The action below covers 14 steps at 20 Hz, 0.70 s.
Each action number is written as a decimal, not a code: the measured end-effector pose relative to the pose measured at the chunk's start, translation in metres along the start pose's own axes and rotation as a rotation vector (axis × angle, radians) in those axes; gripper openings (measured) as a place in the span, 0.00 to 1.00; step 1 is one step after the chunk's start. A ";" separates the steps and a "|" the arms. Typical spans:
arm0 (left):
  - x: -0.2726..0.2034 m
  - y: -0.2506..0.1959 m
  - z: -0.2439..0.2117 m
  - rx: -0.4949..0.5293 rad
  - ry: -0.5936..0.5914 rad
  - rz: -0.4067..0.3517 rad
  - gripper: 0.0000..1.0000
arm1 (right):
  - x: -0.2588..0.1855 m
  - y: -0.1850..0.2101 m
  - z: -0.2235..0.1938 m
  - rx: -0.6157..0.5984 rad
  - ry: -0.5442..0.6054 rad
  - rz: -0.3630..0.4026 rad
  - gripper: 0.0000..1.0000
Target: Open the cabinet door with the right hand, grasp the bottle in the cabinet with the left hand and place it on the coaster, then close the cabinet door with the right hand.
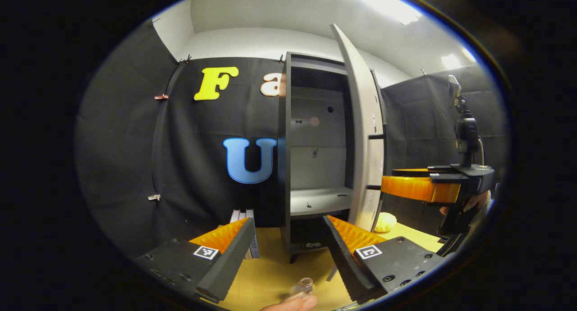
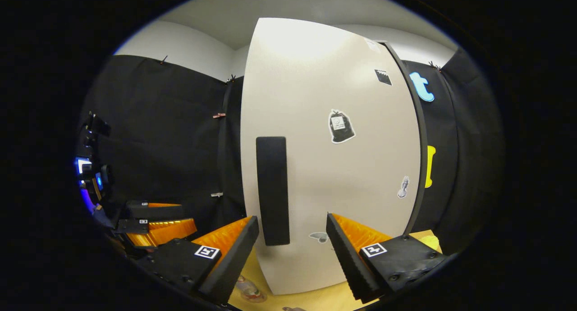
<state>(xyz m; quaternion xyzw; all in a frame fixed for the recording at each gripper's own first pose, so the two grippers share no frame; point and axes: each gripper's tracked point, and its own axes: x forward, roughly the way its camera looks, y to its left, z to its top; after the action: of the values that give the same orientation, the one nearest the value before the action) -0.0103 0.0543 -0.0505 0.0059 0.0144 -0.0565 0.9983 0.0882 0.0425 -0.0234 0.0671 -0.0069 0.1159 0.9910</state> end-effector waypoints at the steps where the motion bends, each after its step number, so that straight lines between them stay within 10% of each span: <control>1: 0.003 -0.002 0.000 -0.002 0.001 -0.006 0.94 | -0.010 -0.010 0.001 -0.006 -0.002 -0.027 0.98; 8: 0.036 -0.049 0.009 0.017 -0.018 -0.085 0.95 | -0.045 -0.108 -0.002 -0.051 -0.015 -0.376 0.98; 14: 0.050 -0.078 0.014 0.022 -0.036 -0.157 0.94 | -0.055 -0.130 0.001 -0.058 -0.019 -0.419 0.98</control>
<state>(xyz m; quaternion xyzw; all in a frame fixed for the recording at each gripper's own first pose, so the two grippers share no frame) 0.0311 -0.0294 -0.0387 0.0145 -0.0039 -0.1349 0.9907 0.0651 -0.0958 -0.0413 0.0396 -0.0055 -0.0935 0.9948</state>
